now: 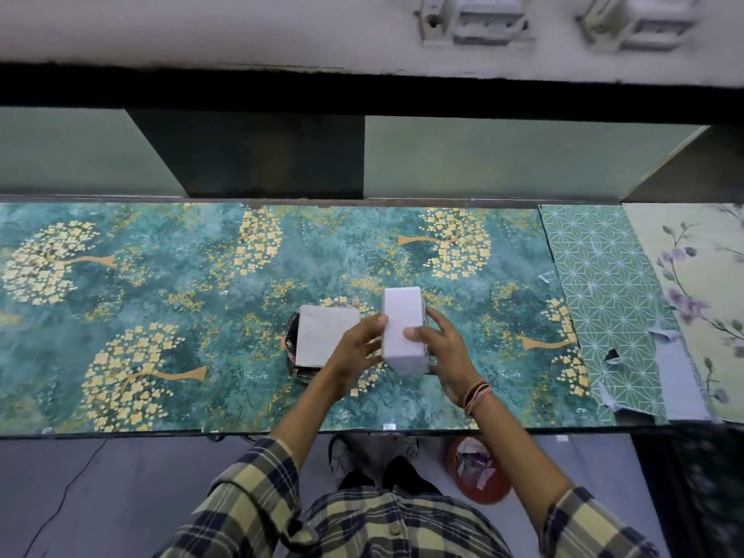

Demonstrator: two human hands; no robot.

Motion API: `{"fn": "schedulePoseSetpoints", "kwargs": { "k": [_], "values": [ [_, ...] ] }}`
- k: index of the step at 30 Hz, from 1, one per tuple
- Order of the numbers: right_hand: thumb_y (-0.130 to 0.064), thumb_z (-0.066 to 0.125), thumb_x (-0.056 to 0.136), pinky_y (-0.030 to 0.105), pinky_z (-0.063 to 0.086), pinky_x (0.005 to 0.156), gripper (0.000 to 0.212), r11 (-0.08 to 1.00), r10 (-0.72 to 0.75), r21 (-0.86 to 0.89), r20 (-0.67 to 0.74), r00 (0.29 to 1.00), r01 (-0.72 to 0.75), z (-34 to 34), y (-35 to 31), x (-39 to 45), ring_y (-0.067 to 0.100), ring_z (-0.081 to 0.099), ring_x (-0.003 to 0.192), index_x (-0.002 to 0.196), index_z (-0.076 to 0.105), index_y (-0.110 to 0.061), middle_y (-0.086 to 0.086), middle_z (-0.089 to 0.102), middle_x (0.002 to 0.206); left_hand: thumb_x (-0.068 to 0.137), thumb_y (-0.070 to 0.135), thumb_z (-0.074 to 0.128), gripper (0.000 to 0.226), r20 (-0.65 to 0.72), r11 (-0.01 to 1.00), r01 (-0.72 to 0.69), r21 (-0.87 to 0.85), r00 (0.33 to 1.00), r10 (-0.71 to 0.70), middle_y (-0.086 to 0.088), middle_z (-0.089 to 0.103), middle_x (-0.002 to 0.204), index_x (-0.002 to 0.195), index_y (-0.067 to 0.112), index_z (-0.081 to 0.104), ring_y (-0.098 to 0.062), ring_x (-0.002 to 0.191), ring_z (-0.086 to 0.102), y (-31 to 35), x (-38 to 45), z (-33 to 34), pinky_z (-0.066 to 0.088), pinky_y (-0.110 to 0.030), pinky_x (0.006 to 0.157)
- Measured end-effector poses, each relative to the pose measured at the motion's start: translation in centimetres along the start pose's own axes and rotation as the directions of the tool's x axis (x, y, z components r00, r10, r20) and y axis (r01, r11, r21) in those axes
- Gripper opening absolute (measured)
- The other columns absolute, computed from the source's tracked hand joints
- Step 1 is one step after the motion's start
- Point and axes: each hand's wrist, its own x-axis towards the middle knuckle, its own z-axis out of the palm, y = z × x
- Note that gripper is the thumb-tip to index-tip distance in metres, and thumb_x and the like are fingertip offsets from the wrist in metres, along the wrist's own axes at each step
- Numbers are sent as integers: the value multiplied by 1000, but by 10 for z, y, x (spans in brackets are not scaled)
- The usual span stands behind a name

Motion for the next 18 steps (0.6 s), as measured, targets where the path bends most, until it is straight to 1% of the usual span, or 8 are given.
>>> {"fn": "schedulePoseSetpoints", "kwargs": {
  "k": [2, 4, 7, 10, 12, 14, 16, 18],
  "values": [
    [-26, 77, 73, 43, 62, 68, 77, 999, 13, 49, 7, 1000, -13, -3, 1, -4, 30, 73, 104, 145, 53, -33, 6, 71, 127, 85, 40, 65, 28, 41, 999, 19, -41, 999, -17, 0, 80, 100, 105, 22, 74, -20, 89, 75, -2, 0, 5, 57, -38, 76],
    [-26, 76, 73, 50, 60, 76, 73, 998, 16, 61, 16, 1000, -17, -7, 5, -4, 35, 70, 110, 143, 56, -35, 6, 74, 125, 84, 38, 64, 29, 44, 999, 3, -44, 999, -2, -1, 81, 95, 105, 20, 74, -23, 87, 74, -3, 1, 7, 57, -38, 75],
    [-26, 73, 74, 50, 59, 76, 67, 997, 16, 75, 36, 999, -19, -11, 9, -6, 37, 68, 112, 139, 61, -36, 10, 72, 128, 84, 34, 65, 31, 29, 999, -31, -27, 999, 32, -3, 81, 96, 106, 17, 75, -26, 91, 72, -6, 1, 9, 57, -41, 81],
    [-25, 71, 74, 54, 59, 80, 66, 994, 34, 106, 61, 998, -40, -15, 11, -6, 34, 69, 105, 138, 63, -31, 13, 71, 127, 83, 34, 68, 32, 20, 998, -56, -6, 998, 56, -4, 81, 100, 107, 16, 77, -25, 92, 73, -10, -1, 9, 54, -47, 89],
    [-31, 73, 71, 67, 52, 94, 66, 979, 71, 184, 108, 992, -90, -19, 17, -4, 37, 66, 108, 137, 63, -23, 18, 69, 130, 78, 44, 75, 52, -11, 996, -59, -60, 998, 59, -13, 77, 114, 114, 7, 74, -33, 103, 70, -11, 0, 4, 52, -56, 94],
    [-37, 71, 69, 75, 44, 100, 68, 930, 123, 324, 162, 979, -170, -26, 24, -2, 39, 64, 109, 133, 62, -14, 20, 69, 124, 76, 54, 74, 73, -33, 991, -37, -126, 999, 33, -19, 68, 126, 128, 3, 66, -37, 113, 63, -9, -1, -2, 53, -53, 89],
    [-37, 68, 73, 74, 44, 98, 64, 902, 156, 372, 192, 969, -219, -31, 27, 1, 39, 63, 108, 131, 61, -11, 17, 69, 114, 76, 55, 71, 81, -69, 990, -29, -140, 997, 20, -21, 66, 128, 138, 4, 61, -34, 113, 61, -8, -2, -6, 51, -48, 88],
    [-33, 60, 83, 71, 47, 95, 46, 904, 184, 360, 162, 969, -232, -34, 30, 3, 40, 61, 106, 122, 63, -7, 17, 67, 109, 76, 55, 73, 81, -98, 988, -27, -149, 995, 12, -25, 64, 134, 139, 6, 62, -35, 114, 61, -8, -3, -10, 48, -52, 92]
  ]
}}
